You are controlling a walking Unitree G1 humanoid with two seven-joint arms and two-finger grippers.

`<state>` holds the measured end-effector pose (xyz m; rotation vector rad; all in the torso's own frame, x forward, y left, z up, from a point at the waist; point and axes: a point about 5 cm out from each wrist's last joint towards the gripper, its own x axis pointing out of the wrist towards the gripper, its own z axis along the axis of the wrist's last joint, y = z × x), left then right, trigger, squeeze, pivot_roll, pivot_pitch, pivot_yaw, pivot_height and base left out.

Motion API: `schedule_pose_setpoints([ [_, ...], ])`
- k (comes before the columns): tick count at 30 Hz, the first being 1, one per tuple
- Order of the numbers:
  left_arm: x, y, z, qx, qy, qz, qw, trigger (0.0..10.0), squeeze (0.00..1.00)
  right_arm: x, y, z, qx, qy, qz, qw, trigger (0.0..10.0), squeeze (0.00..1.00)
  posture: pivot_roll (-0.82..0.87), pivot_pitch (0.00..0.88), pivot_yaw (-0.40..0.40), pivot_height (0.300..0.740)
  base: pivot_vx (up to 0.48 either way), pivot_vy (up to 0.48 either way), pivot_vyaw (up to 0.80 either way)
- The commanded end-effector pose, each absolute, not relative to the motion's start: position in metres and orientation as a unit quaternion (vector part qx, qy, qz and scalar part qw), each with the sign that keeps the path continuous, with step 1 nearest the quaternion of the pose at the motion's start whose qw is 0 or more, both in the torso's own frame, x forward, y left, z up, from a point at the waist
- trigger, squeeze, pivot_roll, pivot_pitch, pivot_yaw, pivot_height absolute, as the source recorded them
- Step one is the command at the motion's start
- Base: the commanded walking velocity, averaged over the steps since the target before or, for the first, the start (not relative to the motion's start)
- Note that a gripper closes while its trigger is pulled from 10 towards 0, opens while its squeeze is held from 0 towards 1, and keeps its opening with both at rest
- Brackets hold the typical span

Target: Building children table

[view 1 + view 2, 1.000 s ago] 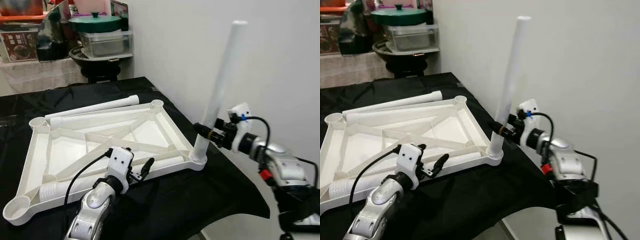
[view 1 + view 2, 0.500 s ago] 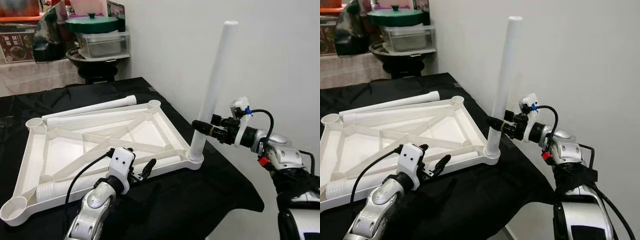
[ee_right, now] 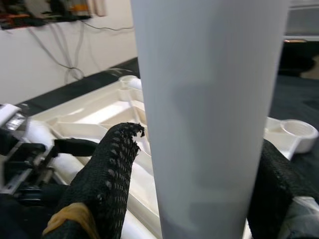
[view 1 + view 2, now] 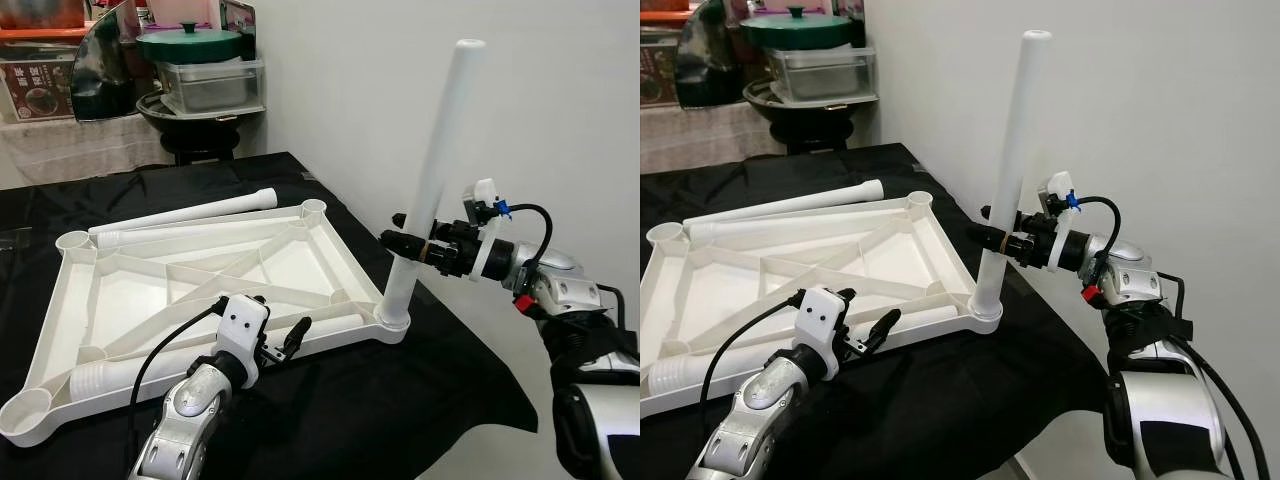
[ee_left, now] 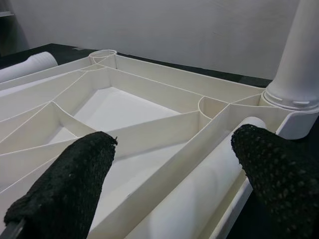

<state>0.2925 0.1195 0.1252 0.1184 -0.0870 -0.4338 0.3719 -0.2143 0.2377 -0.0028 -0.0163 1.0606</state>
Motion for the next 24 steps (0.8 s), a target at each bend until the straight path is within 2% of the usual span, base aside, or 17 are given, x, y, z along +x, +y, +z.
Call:
schedule_pose_setpoints([
  [1, 0.2911, 0.1202, 0.1226, 0.066, -0.038, -0.218, 0.973, 10.0, 0.00, 0.3721, -0.2051, 0.2411, -0.006, -0.015, 0.537, 0.843, 9.4, 0.00, 0.10, 0.000, -0.093, 0.740, 0.000, 0.000, 0.00],
  [2, 0.2913, 0.1203, 0.1229, 0.066, -0.039, -0.217, 0.973, 10.0, 0.00, 0.3720, -0.2041, 0.2406, -0.008, -0.014, 0.543, 0.840, 9.4, 0.00, 0.10, 0.000, -0.093, 0.740, 0.000, 0.000, 0.00],
  [3, 0.2914, 0.1204, 0.1232, 0.066, -0.039, -0.217, 0.973, 10.0, 0.00, 0.3715, -0.2018, 0.2395, -0.011, -0.010, 0.552, 0.833, 8.5, 0.00, 0.10, 0.000, -0.094, 0.740, 0.000, 0.000, 0.00],
  [5, 0.2914, 0.1204, 0.1234, 0.066, -0.039, -0.216, 0.973, 10.0, 0.00, 0.3714, -0.2002, 0.2388, -0.014, -0.007, 0.559, 0.829, 8.5, 0.00, 0.10, 0.000, -0.094, 0.740, 0.000, 0.000, 0.00],
  [7, 0.2908, 0.1211, 0.1231, 0.067, -0.039, -0.216, 0.973, 10.0, 0.00, 0.3716, -0.1968, 0.2381, -0.016, -0.005, 0.569, 0.822, 7.5, 0.00, 0.10, 0.000, -0.097, 0.740, 0.000, 0.000, 0.00],
  [10, 0.2905, 0.1214, 0.1229, 0.067, -0.038, -0.216, 0.973, 10.0, 0.00, 0.3716, -0.1959, 0.2379, -0.016, -0.005, 0.573, 0.820, 7.0, 0.00, 0.10, 0.000, -0.097, 0.740, 0.000, 0.000, 0.00],
  [11, 0.2902, 0.1214, 0.1228, 0.067, -0.038, -0.216, 0.973, 10.0, 0.00, 0.3716, -0.1952, 0.2372, -0.016, -0.004, 0.575, 0.818, 3.1, 0.00, 0.10, 0.000, -0.097, 0.740, 0.000, 0.000, 0.00],
  [12, 0.2902, 0.1214, 0.1228, 0.067, -0.038, -0.216, 0.973, 10.0, 0.00, 0.3716, -0.1952, 0.2372, -0.016, -0.004, 0.575, 0.818, 3.1, 0.00, 0.10, 0.000, -0.097, 0.740, 0.000, 0.000, 0.00],
  [13, 0.2899, 0.1212, 0.1227, 0.067, -0.038, -0.216, 0.973, 10.0, 0.00, 0.3711, -0.1953, 0.2366, -0.013, -0.004, 0.579, 0.815, 0.0, 0.00, 0.11, 0.000, -0.098, 0.740, 0.000, 0.000, 0.00],
  [16, 0.2896, 0.1211, 0.1227, 0.066, -0.038, -0.216, 0.973, 10.0, 0.00, 0.3710, -0.1962, 0.2363, -0.009, -0.004, 0.579, 0.815, 0.0, 0.00, 0.10, 0.000, -0.097, 0.740, 0.000, 0.000, 0.00],
  [24, 0.2890, 0.1205, 0.1224, 0.066, -0.037, -0.217, 0.973, 10.0, 0.00, 0.3759, -0.2025, 0.2344, -0.015, -0.006, 0.529, 0.849, 0.0, 0.00, 0.09, 0.000, -0.092, 0.740, 0.000, 0.000, 0.00],
])
